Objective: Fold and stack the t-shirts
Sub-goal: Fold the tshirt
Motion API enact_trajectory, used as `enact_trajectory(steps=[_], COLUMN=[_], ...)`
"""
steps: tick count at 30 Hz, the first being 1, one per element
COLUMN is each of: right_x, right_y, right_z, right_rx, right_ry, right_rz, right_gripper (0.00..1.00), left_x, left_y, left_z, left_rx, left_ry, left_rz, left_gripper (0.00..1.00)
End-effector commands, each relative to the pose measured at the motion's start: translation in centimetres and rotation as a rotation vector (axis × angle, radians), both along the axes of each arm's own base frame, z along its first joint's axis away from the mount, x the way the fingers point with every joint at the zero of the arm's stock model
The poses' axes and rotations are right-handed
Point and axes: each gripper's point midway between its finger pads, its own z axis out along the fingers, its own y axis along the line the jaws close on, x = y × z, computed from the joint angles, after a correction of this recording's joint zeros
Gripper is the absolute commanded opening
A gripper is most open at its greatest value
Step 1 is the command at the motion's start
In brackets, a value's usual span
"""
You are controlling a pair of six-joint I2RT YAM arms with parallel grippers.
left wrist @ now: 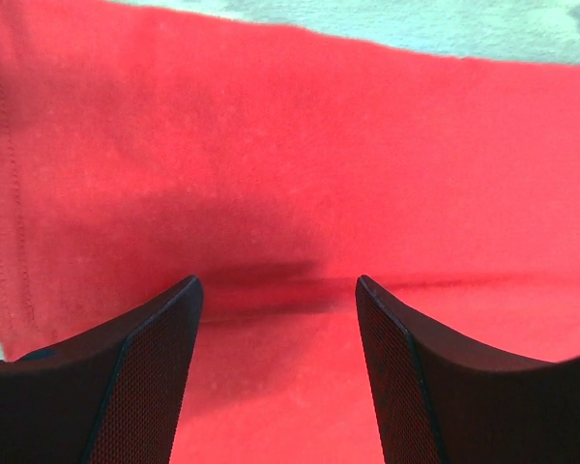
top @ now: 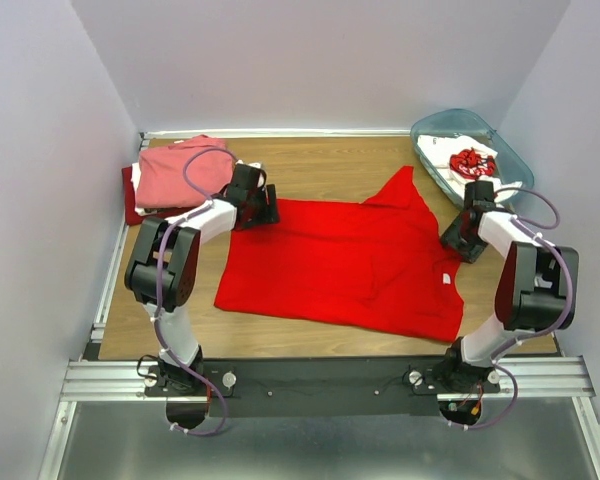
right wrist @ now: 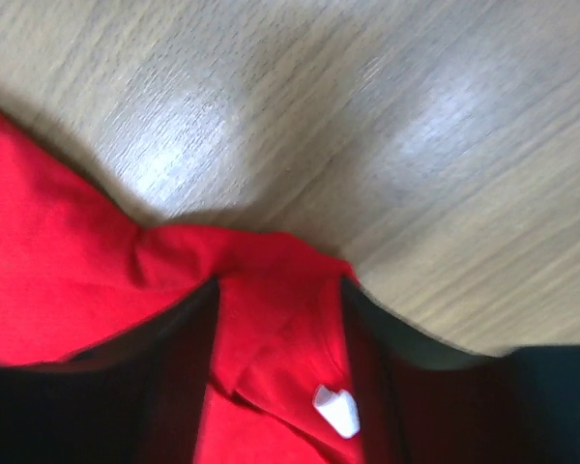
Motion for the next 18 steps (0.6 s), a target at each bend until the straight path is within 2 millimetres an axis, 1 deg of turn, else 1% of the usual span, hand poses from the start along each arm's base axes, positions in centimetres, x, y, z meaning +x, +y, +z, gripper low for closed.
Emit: enact_trajectory(steps=[1, 2, 3, 4, 6, 7, 9, 10, 12, 13, 14, 16, 17, 18], right_x=[0.6, 0.9, 1.1, 1.5, 1.6, 1.7, 1.9, 2.0, 2.1, 2.1, 2.1, 2.1, 2.1, 2.0], right_y=[-0.3, -0.2, 0.0, 0.3, 0.9, 1.4, 3.1, 4.6, 6.4, 7.3, 9.3, 11.0, 12.6, 13.2], right_z=[2.8, 3.8, 4.4, 5.1, 5.9, 6.7, 7.2, 7.4, 7.5, 7.4, 6.9, 6.4, 6.2, 5.9], right_rx=[-0.003, -0.008, -0.005, 0.012, 0.028, 0.034, 0.07, 0.088, 0.103, 0.115, 0.144, 0.18, 0.218, 0.233], right_ry=[-0.062, -0.09, -0.106, -0.13, -0.152, -0.179, -0.201, -0.212, -0.214, -0.211, -0.202, -0.197, -0.201, -0.197], right_rz=[0.013, 0.036, 0.05, 0.067, 0.095, 0.111, 0.156, 0.191, 0.228, 0.244, 0.289, 0.295, 0.318, 0.324], right_gripper=[0.67, 0.68, 0.69, 0.69, 0.7, 0.7, 0.71, 0.71, 0.72, 0.72, 0.72, 0.72, 0.72, 0.72], left_x=[2.0, 2.3, 2.7, 2.8, 2.8, 2.7, 1.9, 1.0, -0.1, -0.8, -2.0, -3.3, -4.5, -5.0], left_y=[-0.2, -0.3, -0.4, -0.5, -0.6, -0.6, -0.7, -0.8, -1.2, -1.3, -1.7, -2.1, -2.4, -2.5], left_z=[5.0, 5.7, 7.0, 7.5, 8.4, 9.1, 8.7, 8.1, 7.2, 6.6, 5.6, 4.6, 3.7, 3.4], left_rx=[-0.013, -0.014, -0.019, -0.023, -0.029, -0.036, -0.036, -0.035, -0.037, -0.039, -0.039, -0.043, -0.046, -0.048], left_ry=[-0.076, -0.089, -0.112, -0.122, -0.136, -0.15, -0.14, -0.123, -0.104, -0.088, -0.07, -0.047, -0.027, -0.019], left_rz=[0.001, -0.002, -0.002, -0.003, -0.004, -0.008, -0.011, -0.018, -0.03, -0.03, -0.046, -0.056, -0.061, -0.065], left_gripper=[0.73, 0.73, 0.73, 0.73, 0.73, 0.73, 0.73, 0.73, 0.73, 0.73, 0.73, 0.73, 0.73, 0.73])
